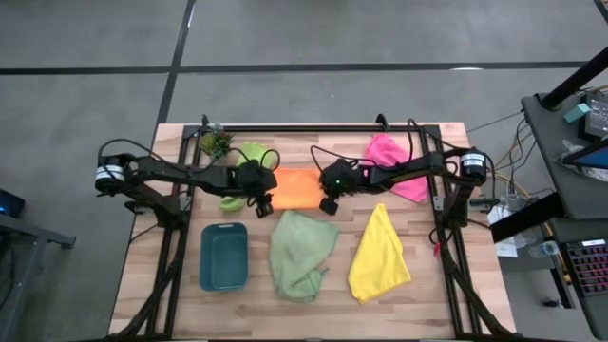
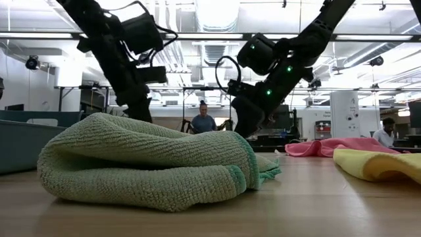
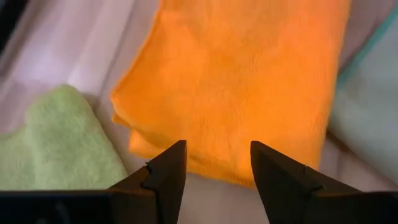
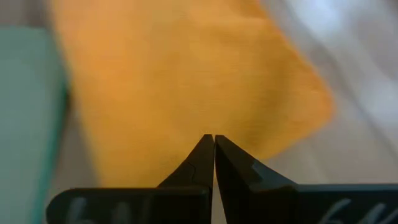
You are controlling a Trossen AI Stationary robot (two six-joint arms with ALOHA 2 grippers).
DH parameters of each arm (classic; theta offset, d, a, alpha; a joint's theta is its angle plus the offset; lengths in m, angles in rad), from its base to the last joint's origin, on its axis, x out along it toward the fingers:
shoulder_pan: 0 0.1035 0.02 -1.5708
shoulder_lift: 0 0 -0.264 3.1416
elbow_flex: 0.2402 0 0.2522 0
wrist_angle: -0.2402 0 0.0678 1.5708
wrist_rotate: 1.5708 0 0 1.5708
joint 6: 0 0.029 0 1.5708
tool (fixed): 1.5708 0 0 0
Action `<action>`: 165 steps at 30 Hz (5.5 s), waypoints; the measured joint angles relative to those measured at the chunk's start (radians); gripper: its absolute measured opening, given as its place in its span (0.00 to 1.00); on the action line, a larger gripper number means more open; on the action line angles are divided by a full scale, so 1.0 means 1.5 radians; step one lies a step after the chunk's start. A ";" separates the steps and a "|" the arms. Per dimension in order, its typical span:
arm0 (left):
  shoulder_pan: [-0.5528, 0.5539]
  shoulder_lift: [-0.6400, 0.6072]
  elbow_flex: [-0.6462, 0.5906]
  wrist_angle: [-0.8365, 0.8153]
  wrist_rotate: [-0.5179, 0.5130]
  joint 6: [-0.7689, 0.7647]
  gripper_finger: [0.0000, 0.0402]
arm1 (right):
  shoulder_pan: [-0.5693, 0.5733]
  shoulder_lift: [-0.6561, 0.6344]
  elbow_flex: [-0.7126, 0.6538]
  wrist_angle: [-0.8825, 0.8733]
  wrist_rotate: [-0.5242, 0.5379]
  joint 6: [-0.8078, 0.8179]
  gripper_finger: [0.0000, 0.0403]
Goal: Fold microfiber towels
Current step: Fold the orange microfiber cloth
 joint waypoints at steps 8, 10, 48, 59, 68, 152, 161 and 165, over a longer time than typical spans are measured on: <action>0.007 0.039 -0.015 0.092 0.002 0.017 0.41 | 0.036 0.020 0.000 0.057 -0.090 0.008 0.02; 0.007 0.047 -0.016 0.093 0.002 0.017 0.41 | 0.043 0.028 0.000 0.051 -0.091 0.006 0.02; 0.007 0.110 -0.021 0.241 0.005 0.034 0.41 | -0.094 -0.073 0.001 -0.185 -0.121 0.252 0.33; 0.007 0.181 -0.020 0.255 0.003 0.015 0.41 | -0.104 0.007 0.002 -0.103 -0.133 0.288 0.63; 0.007 0.182 -0.019 0.254 0.002 -0.001 0.41 | -0.105 0.022 0.000 -0.019 -0.196 0.315 0.53; 0.015 0.262 -0.041 0.504 0.007 0.015 0.41 | -0.035 0.119 0.315 -0.199 -0.125 0.237 0.52; 0.013 0.254 -0.042 0.497 0.007 0.014 0.41 | -0.020 0.119 0.333 -0.212 -0.114 0.195 0.51; 0.011 0.222 -0.043 0.431 0.010 0.016 0.41 | -0.017 0.106 0.332 -0.224 -0.126 0.167 0.51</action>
